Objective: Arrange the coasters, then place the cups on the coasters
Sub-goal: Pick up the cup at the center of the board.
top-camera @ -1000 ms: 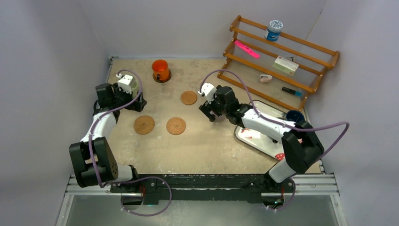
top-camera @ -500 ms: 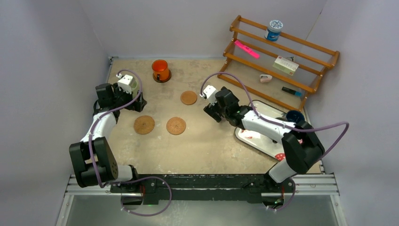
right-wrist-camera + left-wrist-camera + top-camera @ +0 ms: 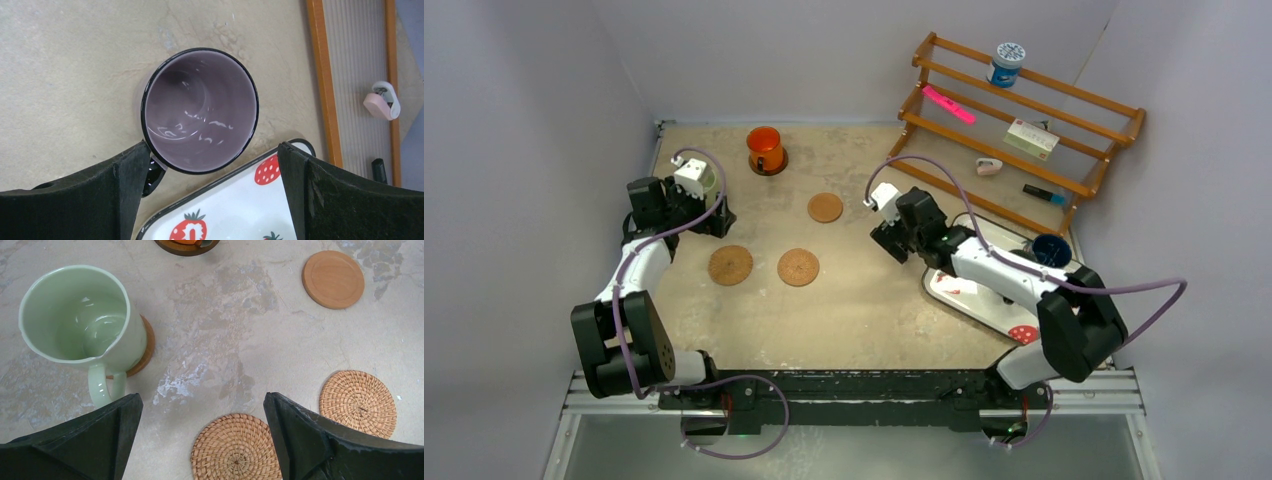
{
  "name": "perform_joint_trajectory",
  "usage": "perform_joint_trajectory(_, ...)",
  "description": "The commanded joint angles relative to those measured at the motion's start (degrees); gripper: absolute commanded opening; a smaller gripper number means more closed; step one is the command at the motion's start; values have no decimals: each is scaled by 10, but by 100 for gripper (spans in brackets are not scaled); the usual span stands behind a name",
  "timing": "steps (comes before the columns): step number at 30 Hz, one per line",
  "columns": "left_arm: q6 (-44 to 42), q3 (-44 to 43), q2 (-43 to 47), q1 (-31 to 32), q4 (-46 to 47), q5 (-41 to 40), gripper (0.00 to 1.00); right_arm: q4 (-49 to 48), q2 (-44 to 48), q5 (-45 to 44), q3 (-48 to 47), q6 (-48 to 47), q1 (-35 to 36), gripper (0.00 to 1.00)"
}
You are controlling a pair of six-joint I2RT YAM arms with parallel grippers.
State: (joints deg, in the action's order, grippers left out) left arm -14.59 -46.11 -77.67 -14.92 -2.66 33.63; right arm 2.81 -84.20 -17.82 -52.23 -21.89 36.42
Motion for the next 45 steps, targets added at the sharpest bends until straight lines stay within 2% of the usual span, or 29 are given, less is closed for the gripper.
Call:
perform_joint_trajectory(1,-11,-1,5,2,15,9,100,51,19,33,3,15,-46,99)
perform_joint_trajectory(8,-11,-2,2,2,16,10,100,77,34,134,7,13,-101,99)
perform_joint_trajectory(12,-10,-3,1,2,16,11,100,58,32,188,19,2,-127,96)
perform_joint_trajectory(18,-12,-1,6,2,14,9,100,27,4,265,24,4,-153,80)
perform_joint_trajectory(26,-12,-2,2,2,15,9,100,-26,-7,311,34,9,-160,58)
perform_joint_trajectory(39,-11,-5,-5,2,17,7,100,-46,-37,314,12,11,-160,0)
perform_joint_trajectory(45,-11,-5,-5,2,15,7,100,-44,-40,333,-27,17,-160,0)
